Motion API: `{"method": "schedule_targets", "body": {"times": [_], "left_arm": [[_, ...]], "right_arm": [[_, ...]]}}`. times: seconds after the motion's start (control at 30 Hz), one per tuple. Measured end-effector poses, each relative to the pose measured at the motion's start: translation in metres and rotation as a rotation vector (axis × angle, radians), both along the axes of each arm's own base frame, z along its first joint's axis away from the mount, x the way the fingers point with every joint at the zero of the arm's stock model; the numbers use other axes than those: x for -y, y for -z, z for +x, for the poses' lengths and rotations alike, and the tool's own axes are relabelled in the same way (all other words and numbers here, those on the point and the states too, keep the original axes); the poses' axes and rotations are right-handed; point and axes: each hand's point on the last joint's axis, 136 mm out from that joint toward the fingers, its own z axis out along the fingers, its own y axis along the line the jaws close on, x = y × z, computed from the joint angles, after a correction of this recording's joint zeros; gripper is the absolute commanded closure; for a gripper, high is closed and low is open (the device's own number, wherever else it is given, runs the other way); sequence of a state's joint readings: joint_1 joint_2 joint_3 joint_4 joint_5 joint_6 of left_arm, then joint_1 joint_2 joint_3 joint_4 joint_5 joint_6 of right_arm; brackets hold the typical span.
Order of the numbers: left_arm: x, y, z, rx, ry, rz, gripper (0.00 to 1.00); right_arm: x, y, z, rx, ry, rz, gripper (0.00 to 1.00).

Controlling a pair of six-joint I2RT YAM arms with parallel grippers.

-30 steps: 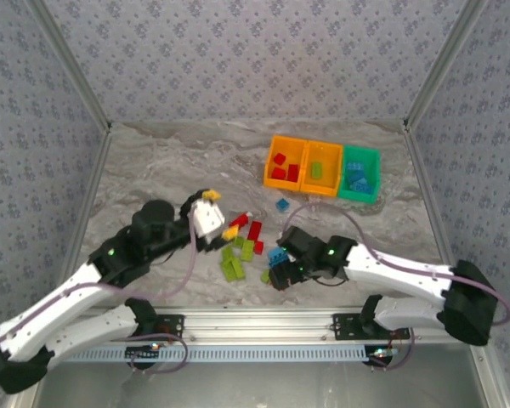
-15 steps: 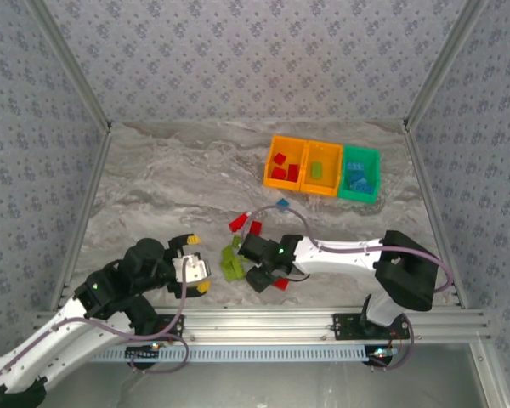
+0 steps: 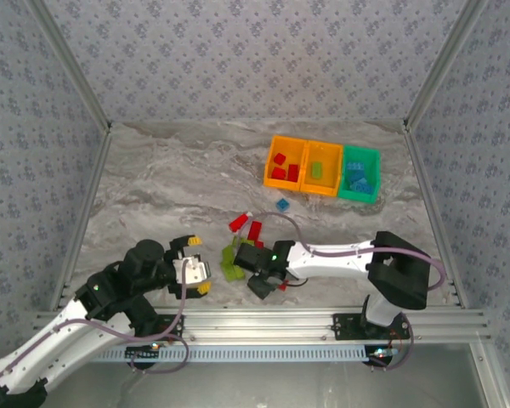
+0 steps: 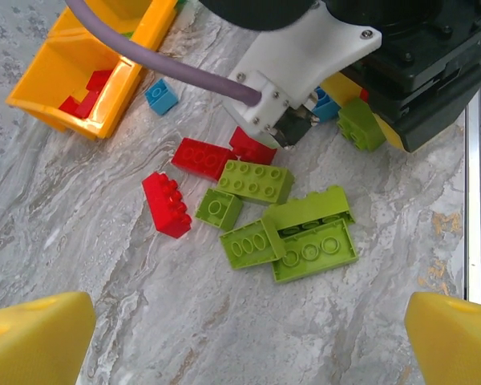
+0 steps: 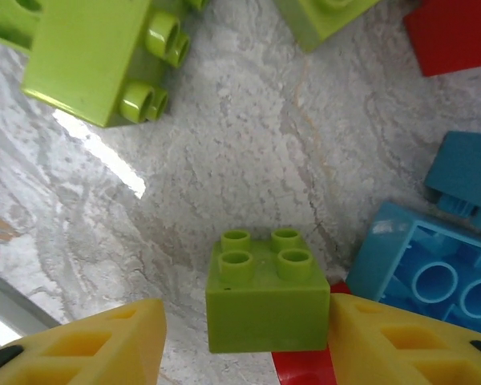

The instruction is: Sort the legos into containers by color

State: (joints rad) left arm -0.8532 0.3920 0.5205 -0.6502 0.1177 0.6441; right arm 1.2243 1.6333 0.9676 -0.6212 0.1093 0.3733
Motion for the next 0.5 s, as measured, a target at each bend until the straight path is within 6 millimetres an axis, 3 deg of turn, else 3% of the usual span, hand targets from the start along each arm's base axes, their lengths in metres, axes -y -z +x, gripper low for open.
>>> {"method": "schedule_targets", "body": {"times": [0.2,0.4,0.5], "left_arm": [[0.003,0.005,-0.005,-0.018,0.041,0.001,0.01],[0.009,0.022,-0.021,-0.063,0.134,0.014,0.01],[0.011,0.021,-0.022,-0.059,0.15,0.003,0.01]], "right_arm": [[-0.003,0.007,0.005,0.021,0.01,-0.008,0.57],[-0.006,0.004,0.014,0.066,0.044,0.014,0.75],[0.0,-0.001,0.018,0.084,0.068,0.034,0.76]]}}
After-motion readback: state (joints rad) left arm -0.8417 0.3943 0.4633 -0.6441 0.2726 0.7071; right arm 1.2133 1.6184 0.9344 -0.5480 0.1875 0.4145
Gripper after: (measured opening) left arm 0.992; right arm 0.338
